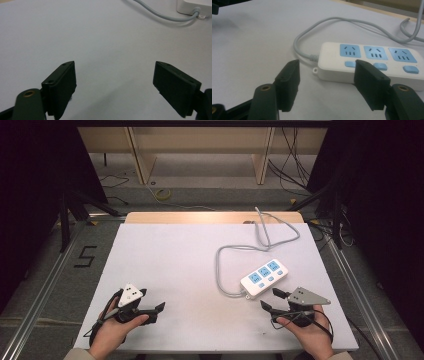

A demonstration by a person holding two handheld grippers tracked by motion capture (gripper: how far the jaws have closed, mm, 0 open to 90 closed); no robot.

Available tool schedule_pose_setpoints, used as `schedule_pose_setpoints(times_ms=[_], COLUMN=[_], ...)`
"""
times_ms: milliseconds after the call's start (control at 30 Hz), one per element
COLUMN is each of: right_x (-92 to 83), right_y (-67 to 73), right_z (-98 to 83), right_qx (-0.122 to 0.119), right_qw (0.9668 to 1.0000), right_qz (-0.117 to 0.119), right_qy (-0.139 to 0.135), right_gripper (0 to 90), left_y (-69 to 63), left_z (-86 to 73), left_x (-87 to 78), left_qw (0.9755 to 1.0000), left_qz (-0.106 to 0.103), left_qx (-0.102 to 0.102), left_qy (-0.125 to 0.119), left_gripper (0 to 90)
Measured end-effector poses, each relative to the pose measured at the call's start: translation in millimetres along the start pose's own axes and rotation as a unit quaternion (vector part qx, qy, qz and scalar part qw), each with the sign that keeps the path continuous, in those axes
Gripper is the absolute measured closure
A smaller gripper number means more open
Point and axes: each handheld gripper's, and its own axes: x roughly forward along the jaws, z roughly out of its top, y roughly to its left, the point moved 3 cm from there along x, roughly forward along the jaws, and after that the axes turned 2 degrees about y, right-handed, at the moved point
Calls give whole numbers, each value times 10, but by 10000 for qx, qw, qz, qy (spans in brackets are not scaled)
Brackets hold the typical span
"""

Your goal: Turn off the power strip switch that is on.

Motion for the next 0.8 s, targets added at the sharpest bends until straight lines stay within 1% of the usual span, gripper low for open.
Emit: schedule_pose_setpoints(times_ms=[133,200,233,300,367,467,500,633,733,800], right_x=[-12,-31,-50,-84,-110,-111,-107,-93,-82,-80], right_y=[8,8,8,5,-3,-7,-9,-3,2,7], right_z=[-2,0,10,23,19,-4,-10,-16,-8,4], right_qx=[-37,-23,-16,-21,-87,-127,-158,-195,-199,-158], right_qw=[10000,9999,9998,9998,9996,9993,9992,9985,9983,9982], right_qz=[-67,-119,-177,-202,-224,-219,-204,-221,-195,-184], right_qy=[59,104,68,48,124,270,312,469,519,556], right_gripper=[450,530,585,693,781,880,900,900,900,900], left_y=[-1,6,8,22,25,26,24,20,24,25], left_z=[-3,-12,-14,-13,-11,-8,-6,-2,0,2], left_x=[3,1,0,-3,-3,8,13,20,17,16], left_qw=[10000,9999,9999,9998,9999,9998,9998,9998,9997,9997], left_qz=[54,89,102,122,119,125,135,130,151,159], left_qx=[76,107,107,128,119,143,151,178,197,196], left_qy=[-19,10,16,-10,-20,-6,-11,-9,-17,-34], left_gripper=[189,193,194,196,198,200,201,202,203,204])
